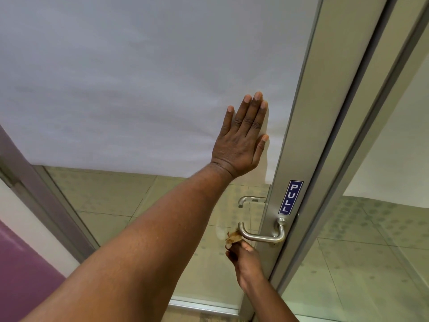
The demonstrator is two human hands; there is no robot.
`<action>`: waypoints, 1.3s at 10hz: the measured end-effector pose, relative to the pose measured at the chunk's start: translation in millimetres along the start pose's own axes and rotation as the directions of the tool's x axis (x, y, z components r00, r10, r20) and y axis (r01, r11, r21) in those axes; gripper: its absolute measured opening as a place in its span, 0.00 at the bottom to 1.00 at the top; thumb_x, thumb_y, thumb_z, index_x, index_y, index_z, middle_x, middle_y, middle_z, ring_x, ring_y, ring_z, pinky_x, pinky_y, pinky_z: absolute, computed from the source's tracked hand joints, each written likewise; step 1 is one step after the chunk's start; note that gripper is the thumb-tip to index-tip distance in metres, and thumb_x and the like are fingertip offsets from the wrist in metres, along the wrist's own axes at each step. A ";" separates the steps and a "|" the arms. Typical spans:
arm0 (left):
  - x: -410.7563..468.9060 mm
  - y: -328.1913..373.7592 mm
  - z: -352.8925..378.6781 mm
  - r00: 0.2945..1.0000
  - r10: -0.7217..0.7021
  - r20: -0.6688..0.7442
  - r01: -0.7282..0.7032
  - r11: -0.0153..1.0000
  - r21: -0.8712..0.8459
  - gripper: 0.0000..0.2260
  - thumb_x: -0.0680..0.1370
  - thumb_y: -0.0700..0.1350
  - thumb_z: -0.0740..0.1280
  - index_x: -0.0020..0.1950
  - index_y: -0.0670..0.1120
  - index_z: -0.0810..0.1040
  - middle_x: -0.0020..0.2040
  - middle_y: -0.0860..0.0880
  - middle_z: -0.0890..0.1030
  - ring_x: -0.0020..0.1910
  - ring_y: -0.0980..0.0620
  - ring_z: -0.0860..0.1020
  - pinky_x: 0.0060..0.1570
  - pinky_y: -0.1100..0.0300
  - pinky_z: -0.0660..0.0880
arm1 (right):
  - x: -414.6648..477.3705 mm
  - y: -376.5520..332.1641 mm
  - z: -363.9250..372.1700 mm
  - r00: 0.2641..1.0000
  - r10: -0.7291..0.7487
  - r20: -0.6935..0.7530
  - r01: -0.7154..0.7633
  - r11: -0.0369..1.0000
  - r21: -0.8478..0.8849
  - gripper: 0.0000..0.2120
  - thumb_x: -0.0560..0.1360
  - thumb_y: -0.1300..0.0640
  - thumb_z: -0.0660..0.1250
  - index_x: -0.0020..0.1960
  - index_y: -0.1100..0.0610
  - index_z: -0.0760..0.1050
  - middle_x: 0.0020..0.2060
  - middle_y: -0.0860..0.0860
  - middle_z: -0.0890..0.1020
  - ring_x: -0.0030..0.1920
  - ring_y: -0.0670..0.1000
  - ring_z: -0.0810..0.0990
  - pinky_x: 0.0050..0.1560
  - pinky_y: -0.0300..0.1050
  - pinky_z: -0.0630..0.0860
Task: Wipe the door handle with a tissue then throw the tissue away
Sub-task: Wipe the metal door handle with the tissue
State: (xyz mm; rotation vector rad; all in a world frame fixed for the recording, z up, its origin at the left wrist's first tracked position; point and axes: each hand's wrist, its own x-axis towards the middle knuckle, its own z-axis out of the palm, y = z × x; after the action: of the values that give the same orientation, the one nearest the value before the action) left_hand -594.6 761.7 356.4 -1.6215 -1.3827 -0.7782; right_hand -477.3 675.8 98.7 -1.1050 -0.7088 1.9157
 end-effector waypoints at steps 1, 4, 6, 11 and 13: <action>0.2 -0.1 1.0 1.000 -0.005 0.004 0.005 1.000 0.011 0.31 0.84 0.52 0.54 0.83 0.40 0.51 0.83 0.41 0.50 0.82 0.48 0.37 0.81 0.45 0.39 | -11.7 1.3 -16.0 0.999 -0.023 0.031 0.028 0.981 -0.193 0.12 0.78 0.64 0.67 0.54 0.53 0.86 0.48 0.54 0.89 0.46 0.51 0.84 0.49 0.47 0.75; -0.1 0.3 -3.0 1.000 -0.003 0.003 0.003 1.000 0.027 0.31 0.84 0.52 0.54 0.84 0.40 0.51 0.83 0.40 0.53 0.84 0.46 0.44 0.81 0.46 0.37 | -19.9 -8.6 -69.3 0.994 -0.048 -0.096 0.043 0.998 -0.052 0.10 0.79 0.72 0.63 0.55 0.65 0.81 0.41 0.60 0.88 0.41 0.56 0.83 0.42 0.47 0.83; 0.8 2.3 -5.2 1.000 0.000 0.007 0.000 1.000 0.031 0.31 0.84 0.52 0.53 0.84 0.39 0.51 0.83 0.39 0.54 0.83 0.41 0.49 0.81 0.46 0.37 | -21.6 -19.0 -91.2 0.998 -0.052 -0.047 0.057 0.991 0.124 0.12 0.75 0.74 0.66 0.57 0.70 0.80 0.51 0.66 0.85 0.48 0.58 0.85 0.44 0.46 0.84; 1.6 4.0 -8.7 1.000 -0.007 0.015 0.007 0.999 0.032 0.30 0.85 0.52 0.52 0.84 0.40 0.50 0.84 0.39 0.54 0.83 0.40 0.50 0.81 0.46 0.38 | -28.0 -31.9 -105.5 0.990 -0.129 -0.054 0.134 0.987 0.090 0.17 0.70 0.60 0.77 0.58 0.63 0.83 0.53 0.64 0.86 0.51 0.61 0.87 0.49 0.52 0.84; 1.2 4.2 -7.1 1.000 -0.003 0.015 0.002 0.999 0.033 0.31 0.85 0.53 0.52 0.84 0.40 0.50 0.84 0.39 0.54 0.83 0.40 0.50 0.81 0.46 0.37 | -30.6 -35.0 -103.7 0.977 -0.172 -0.129 0.177 0.984 0.032 0.13 0.72 0.65 0.75 0.57 0.64 0.83 0.50 0.62 0.87 0.45 0.55 0.88 0.40 0.45 0.84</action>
State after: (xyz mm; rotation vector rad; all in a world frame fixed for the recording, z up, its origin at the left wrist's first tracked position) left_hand -589.8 755.7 359.7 -1.6034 -1.4016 -0.7423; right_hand -363.9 676.2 91.1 -1.0893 -0.6686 1.6904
